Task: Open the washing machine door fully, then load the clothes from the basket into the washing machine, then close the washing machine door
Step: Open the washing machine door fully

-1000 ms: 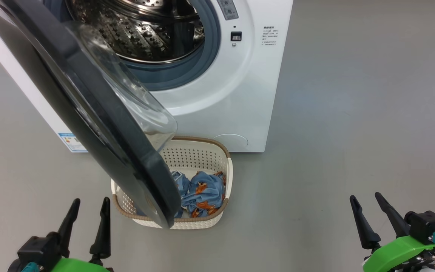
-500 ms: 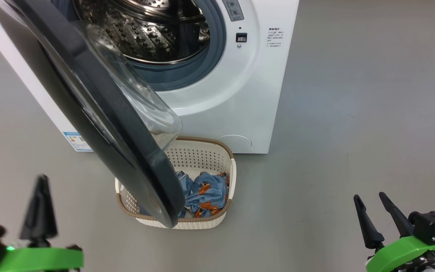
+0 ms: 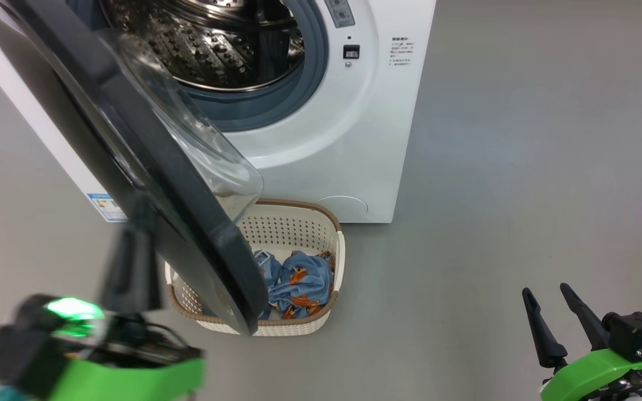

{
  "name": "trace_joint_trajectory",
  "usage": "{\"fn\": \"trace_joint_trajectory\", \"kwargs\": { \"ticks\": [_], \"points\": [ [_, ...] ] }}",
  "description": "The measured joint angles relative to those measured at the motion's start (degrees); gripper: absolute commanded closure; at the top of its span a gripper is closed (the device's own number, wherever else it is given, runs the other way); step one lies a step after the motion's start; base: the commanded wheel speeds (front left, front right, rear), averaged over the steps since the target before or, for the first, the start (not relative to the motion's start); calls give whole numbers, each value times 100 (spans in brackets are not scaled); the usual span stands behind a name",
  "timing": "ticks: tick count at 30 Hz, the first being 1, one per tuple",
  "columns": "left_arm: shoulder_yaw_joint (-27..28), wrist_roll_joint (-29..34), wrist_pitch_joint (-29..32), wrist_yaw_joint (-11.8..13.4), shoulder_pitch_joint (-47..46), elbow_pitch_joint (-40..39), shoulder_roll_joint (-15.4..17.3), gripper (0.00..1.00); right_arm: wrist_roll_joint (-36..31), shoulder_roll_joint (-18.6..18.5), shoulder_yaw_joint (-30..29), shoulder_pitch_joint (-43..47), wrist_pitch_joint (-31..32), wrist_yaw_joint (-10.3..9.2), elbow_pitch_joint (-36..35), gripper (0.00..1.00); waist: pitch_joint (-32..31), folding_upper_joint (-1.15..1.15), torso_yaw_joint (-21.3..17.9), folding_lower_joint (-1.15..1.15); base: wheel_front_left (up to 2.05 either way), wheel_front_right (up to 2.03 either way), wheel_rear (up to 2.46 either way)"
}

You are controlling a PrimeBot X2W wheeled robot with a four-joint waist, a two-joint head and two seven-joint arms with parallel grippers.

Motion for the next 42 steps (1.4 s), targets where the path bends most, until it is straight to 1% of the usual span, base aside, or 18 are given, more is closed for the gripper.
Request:
{"fn": "trace_joint_trajectory", "kwargs": {
  "ticks": [3, 6, 11, 16, 20, 26, 34, 42],
  "points": [
    [-549, 27, 165, 0, -8, -49, -2, 100, -1, -1, -2, -1, 0, 0, -15, 0, 34, 0, -30, 0, 0, 0, 0],
    [-971, 18, 220, 0, -45, 68, -2, 100, -36, 0, -1, -3, 0, 0, -33, 0, 68, 0, -56, 0, 0, 0, 0],
    [-1455, -181, 235, 40, -130, 603, 0, 100, -40, -1, -1, -12, 0, 0, -41, 0, 127, 0, -69, 0, 0, 0, 0],
    [-1783, -450, 157, 70, -282, 1247, 0, 100, -41, -1, -12, -15, 0, 0, -54, 0, 159, 0, -64, 0, 0, 0, 0],
    [-1836, -567, 96, 148, -421, 1805, 0, 100, -51, 0, -16, -21, 0, 0, -59, 0, 168, 0, -58, 0, 0, 0, 0],
    [-1862, -709, -41, 152, -539, 2459, -5, 100, -51, 3, -20, -34, 0, 0, -65, 0, 173, 0, -45, 0, 0, 0, 0],
    [-1864, -767, -130, 151, -664, 2718, -56, 100, -83, 1, -20, -35, 0, 0, -96, 0, 128, 0, -17, 0, 0, 0, 0],
    [-1808, -781, -145, 148, -644, 2789, -119, 100, -83, -18, -16, -35, 0, 0, -157, 0, 83, 0, 75, 0, 0, 0, 0]
  ]
}}
